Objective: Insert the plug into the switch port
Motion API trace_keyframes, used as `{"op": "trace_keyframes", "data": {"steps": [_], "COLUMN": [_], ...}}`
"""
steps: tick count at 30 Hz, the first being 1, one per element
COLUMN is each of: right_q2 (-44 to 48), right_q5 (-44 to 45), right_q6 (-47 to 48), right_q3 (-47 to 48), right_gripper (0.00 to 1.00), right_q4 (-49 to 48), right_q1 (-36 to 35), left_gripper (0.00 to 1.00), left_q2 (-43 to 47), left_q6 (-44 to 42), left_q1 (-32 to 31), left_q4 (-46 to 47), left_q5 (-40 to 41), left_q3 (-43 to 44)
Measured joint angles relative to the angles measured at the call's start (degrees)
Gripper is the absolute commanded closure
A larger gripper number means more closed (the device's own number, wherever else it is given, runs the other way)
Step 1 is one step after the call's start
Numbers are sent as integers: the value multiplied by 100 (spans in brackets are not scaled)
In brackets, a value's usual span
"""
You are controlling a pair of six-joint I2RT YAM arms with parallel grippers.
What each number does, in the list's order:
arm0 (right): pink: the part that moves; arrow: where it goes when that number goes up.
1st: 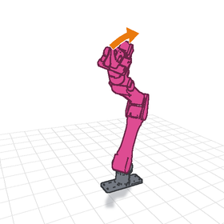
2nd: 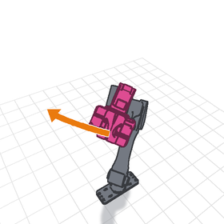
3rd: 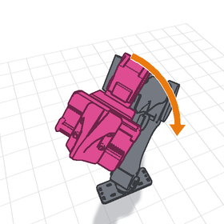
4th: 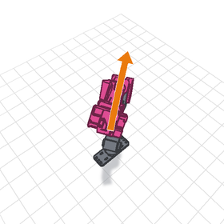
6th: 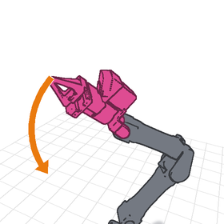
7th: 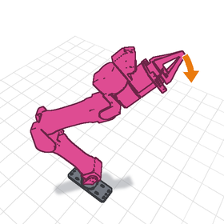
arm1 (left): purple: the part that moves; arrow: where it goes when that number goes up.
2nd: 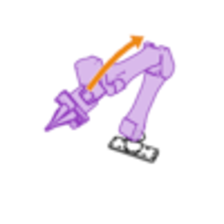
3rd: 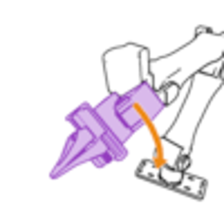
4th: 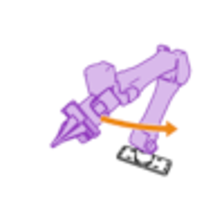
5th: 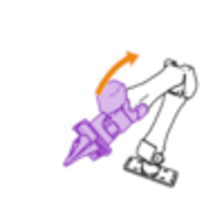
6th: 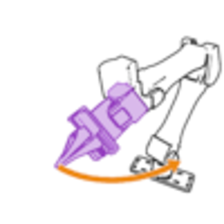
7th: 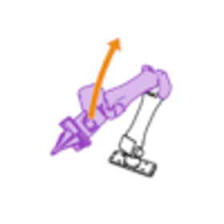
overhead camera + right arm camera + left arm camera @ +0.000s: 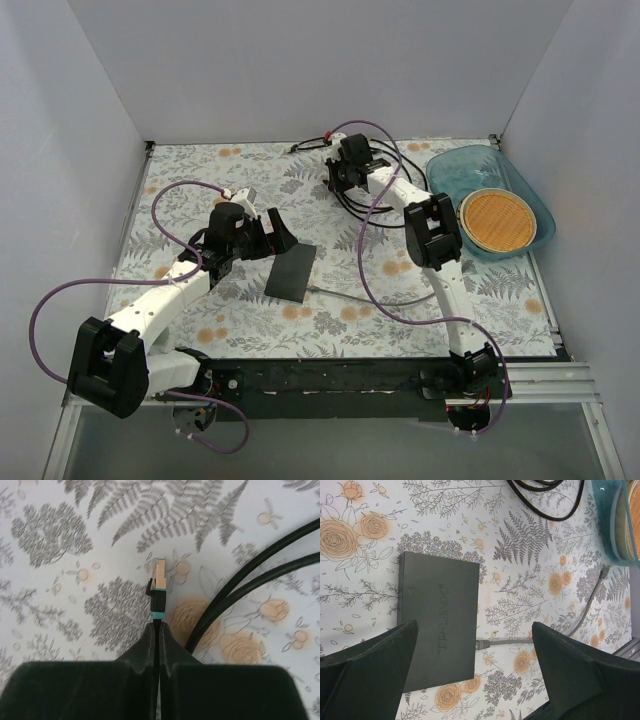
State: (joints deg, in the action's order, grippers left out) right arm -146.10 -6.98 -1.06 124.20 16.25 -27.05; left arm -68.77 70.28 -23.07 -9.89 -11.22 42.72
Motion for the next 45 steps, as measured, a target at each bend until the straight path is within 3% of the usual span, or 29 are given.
{"op": "trace_keyframes", "data": {"steps": [13, 22, 30, 45], "right_q2": [2483, 4004, 4306, 4876], "right_q5": [-1753, -3040, -3829, -4415], "right_q6": [-72, -555, -984, -1580], "right_q3": [-3364, -5233, -6105, -6225], "right_gripper": [99, 99, 99, 99], "right_q4": [-271, -1270, -1880, -2688], "right_q1": [-20, -63, -323, -535], "left_gripper": [2, 2, 11, 30], "left_q2": [219, 332, 59, -306], "left_q6": [70, 251, 474, 719], "left_q1": [0, 0, 0, 0], "left_q4": [177, 734, 1224, 1915], "left_q5": [-52, -470, -920, -1484], "left_q3": [-254, -404, -479, -636]}}
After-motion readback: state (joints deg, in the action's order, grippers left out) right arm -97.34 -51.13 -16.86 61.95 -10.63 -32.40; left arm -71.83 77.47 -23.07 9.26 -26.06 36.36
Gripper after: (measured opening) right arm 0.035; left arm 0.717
